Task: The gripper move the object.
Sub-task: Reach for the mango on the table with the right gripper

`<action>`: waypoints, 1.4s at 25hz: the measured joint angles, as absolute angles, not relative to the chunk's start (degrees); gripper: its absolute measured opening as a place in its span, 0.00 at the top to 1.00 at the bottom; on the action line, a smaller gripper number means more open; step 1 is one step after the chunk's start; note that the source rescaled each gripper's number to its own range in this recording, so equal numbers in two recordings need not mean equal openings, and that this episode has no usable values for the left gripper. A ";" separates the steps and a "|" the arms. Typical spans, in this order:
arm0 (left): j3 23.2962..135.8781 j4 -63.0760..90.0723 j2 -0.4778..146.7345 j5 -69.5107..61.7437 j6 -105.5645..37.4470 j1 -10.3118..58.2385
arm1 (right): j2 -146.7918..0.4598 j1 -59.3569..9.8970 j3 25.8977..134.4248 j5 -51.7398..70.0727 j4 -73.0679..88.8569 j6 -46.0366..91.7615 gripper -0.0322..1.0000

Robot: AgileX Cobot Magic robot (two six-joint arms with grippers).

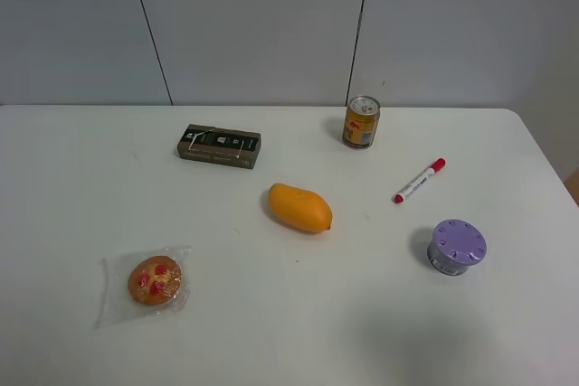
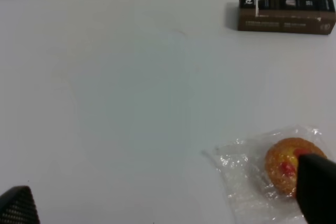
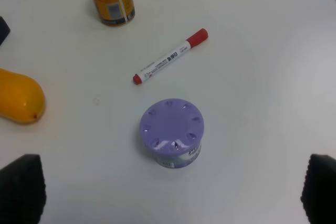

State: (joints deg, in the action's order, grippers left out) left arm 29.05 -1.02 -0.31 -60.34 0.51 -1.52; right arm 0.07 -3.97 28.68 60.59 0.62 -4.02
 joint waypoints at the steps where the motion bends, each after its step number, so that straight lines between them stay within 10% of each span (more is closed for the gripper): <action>1: 29.05 -1.02 -0.31 -60.34 0.51 -1.52 | 0.07 -3.97 28.68 60.59 0.62 -4.02 0.00; 35: 29.05 -1.02 -0.31 -60.34 0.51 -1.52 | 0.07 -3.97 28.68 60.59 0.62 -4.02 0.00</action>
